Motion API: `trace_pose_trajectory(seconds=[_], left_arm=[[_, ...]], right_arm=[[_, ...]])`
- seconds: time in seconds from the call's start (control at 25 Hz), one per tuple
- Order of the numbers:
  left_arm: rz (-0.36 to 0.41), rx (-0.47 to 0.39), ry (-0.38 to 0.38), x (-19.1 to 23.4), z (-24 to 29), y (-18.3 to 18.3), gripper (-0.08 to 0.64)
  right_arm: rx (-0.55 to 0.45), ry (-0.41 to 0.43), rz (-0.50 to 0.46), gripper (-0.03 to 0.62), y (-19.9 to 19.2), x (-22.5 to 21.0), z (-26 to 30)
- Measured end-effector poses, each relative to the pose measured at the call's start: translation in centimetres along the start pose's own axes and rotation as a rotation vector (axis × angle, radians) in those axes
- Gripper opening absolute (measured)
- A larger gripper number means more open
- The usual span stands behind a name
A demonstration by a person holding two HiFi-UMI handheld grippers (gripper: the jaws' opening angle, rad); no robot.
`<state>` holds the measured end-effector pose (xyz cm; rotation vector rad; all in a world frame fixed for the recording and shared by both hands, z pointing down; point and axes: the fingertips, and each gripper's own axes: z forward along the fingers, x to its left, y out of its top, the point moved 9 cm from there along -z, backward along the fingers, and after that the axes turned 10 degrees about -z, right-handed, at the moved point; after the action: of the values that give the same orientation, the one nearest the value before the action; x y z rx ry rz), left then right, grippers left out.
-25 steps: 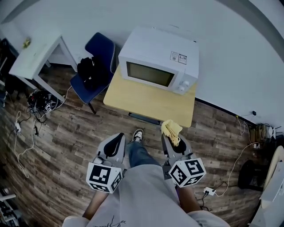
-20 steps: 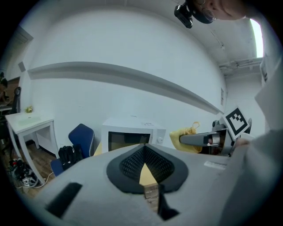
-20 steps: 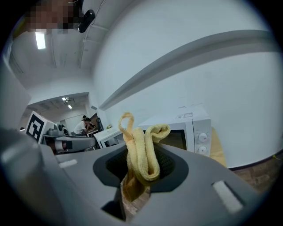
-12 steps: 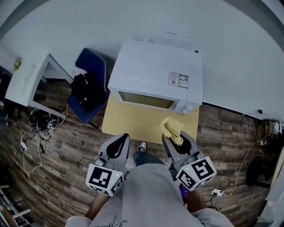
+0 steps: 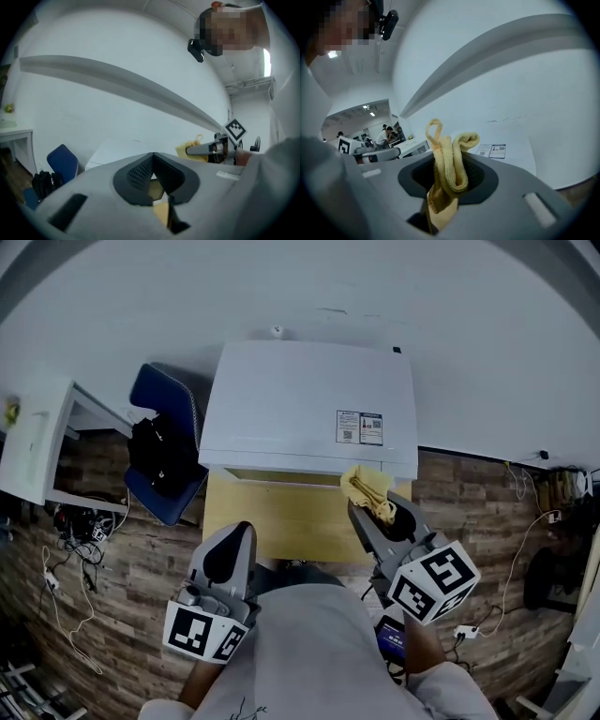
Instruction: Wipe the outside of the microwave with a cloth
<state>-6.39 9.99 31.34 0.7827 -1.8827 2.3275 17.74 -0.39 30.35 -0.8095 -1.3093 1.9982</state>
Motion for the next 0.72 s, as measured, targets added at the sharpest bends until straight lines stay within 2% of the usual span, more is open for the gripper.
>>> trace_pose_trajectory(seconds=[0.16,0.4,0.72], left_arm=[[0.076,0.028,0.004,0.1,1.1,-0.5,-0.008],[0.107,0.014,-0.041,0.7,2.3,-0.2,-0.008],[0.127,-0.001,-0.107,2.9,3.8,1.5,-0.009]], right_arm=[[0.021,-0.076,0.01,0.118,2.0,-3.2,0.4],[0.071,-0.175,0.003,0.118,4.1,-7.2,1.4],[0.099,-0.284,0.046,0.118,5.9,-11.8,4.1]])
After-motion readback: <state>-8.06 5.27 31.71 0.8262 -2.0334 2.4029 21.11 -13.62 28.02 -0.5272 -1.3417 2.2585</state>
